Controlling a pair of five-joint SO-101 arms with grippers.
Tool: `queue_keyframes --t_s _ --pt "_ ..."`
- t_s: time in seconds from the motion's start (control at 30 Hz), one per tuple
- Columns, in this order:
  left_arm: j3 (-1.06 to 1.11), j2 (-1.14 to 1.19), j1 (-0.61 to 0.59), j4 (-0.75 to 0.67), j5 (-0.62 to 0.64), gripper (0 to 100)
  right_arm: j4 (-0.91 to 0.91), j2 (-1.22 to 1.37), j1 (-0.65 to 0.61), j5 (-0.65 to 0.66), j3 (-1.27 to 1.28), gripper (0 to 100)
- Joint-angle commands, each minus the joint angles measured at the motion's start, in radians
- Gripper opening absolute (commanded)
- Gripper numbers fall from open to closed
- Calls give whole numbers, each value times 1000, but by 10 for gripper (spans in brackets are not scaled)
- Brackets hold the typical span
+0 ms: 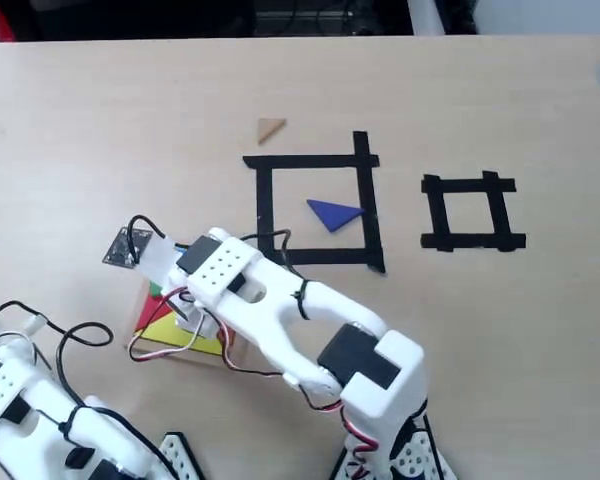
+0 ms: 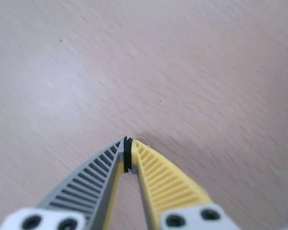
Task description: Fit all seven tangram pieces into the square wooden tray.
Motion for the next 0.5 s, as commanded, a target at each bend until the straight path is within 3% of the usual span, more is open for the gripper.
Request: queue_keyframes --t_s 0.0,0.47 --pt "-4 -15 -4 -14 11 30 -3 12 37 -2 -22 219" --pt "-4 -15 -4 -14 11 30 -3 12 114 0 -18 219"
